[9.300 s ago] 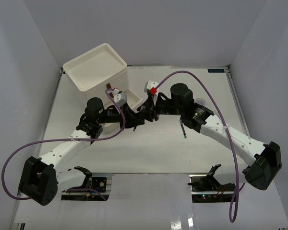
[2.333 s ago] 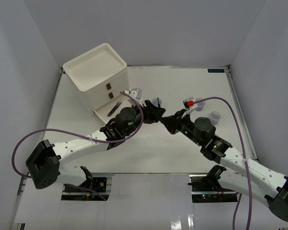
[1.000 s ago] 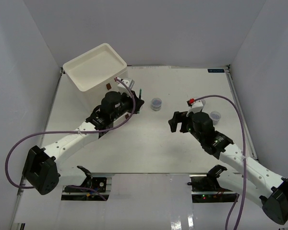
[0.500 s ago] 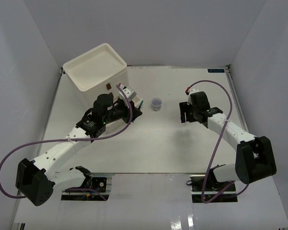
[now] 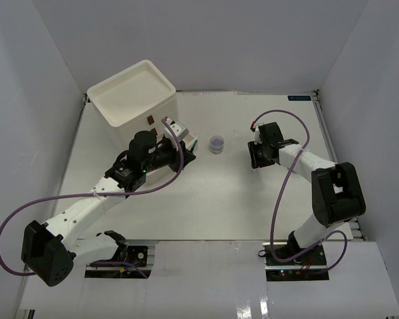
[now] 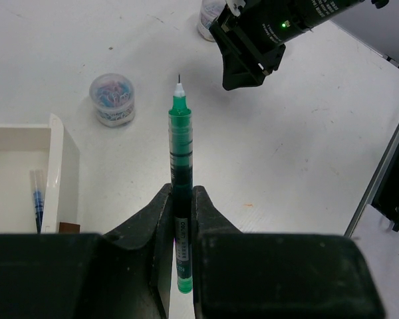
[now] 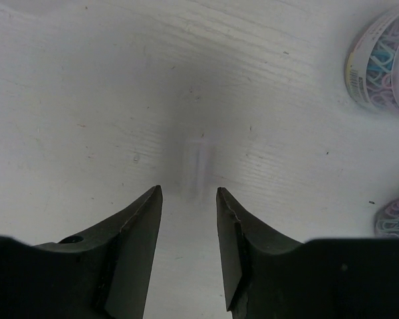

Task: Sort the stationery into containers
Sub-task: Close the pen cap on the pen.

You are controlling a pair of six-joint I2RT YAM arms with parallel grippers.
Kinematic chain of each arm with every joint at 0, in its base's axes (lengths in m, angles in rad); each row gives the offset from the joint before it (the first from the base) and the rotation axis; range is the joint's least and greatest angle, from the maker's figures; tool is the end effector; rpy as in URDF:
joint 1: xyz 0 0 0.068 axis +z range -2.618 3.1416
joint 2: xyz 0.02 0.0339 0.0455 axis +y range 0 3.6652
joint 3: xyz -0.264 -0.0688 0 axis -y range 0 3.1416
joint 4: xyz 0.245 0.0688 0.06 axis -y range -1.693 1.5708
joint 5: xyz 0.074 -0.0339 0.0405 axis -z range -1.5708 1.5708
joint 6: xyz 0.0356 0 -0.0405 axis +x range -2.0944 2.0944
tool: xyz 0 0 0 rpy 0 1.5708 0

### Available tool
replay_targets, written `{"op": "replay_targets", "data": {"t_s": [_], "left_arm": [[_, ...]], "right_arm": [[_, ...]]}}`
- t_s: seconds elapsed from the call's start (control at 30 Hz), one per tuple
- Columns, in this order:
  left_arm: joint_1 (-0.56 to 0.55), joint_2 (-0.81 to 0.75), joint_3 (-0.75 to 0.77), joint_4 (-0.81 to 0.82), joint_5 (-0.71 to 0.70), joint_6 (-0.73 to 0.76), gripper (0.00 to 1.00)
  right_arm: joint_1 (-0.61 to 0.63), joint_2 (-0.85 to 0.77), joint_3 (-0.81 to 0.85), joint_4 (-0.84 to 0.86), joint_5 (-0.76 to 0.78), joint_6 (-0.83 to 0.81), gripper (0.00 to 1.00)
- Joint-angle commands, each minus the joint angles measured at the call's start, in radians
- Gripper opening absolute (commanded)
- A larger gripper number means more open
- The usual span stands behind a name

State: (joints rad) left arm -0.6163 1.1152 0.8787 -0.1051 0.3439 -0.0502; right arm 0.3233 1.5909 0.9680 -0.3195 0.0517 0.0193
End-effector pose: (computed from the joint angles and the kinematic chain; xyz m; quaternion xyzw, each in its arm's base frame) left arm 0.2031 -0.1586 0.3155 0.3196 0.7454 -0.3179 0.4911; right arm 0.3075 0.1011 0.1946 -0.1361 0.9410 0.0284 0.3086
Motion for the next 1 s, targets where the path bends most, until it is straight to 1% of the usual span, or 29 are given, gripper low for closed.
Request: {"op": "replay_targets", "data": {"t_s": [0.0, 0.07, 0.23, 0.27, 0.33, 0.73, 0.77, 0.8, 0.97], "left_arm": [[0.006, -0.038, -0.003, 0.005, -0.005, 0.013, 0.08], [0.006, -0.034, -0.001, 0.002, -0.005, 0.013, 0.08], [0.006, -0.034, -0.003, 0.005, 0.001, 0.015, 0.08], [0.006, -0.034, -0.003, 0.007, 0.001, 0.013, 0.09], [0.006, -0.035, -0.003, 0.007, 0.001, 0.015, 0.09], [0.006, -0.031, -0.003, 0.007, 0.018, 0.012, 0.09], [0.006, -0.029, -0.003, 0.008, 0.021, 0.010, 0.09], [0.006, -0.028, -0.003, 0.008, 0.024, 0.010, 0.09], [0.006, -0.025, -0.003, 0.008, 0.033, 0.010, 0.09]], "right_arm": [[-0.021, 0.029, 0.041, -0.003, -0.029, -0.015, 0.44], [-0.023, 0.044, 0.044, -0.003, -0.038, -0.015, 0.41], [-0.024, 0.072, 0.044, 0.005, -0.041, -0.015, 0.39], [-0.024, 0.075, 0.044, 0.007, -0.041, -0.015, 0.36], [-0.024, 0.089, 0.046, 0.011, -0.041, -0.015, 0.35], [-0.024, 0.142, 0.055, 0.025, -0.041, -0.015, 0.35], [-0.024, 0.142, 0.055, 0.025, -0.041, -0.015, 0.37], [-0.024, 0.144, 0.057, 0.025, -0.041, -0.039, 0.37], [-0.024, 0.152, 0.080, 0.016, -0.041, -0.047, 0.39]]}}
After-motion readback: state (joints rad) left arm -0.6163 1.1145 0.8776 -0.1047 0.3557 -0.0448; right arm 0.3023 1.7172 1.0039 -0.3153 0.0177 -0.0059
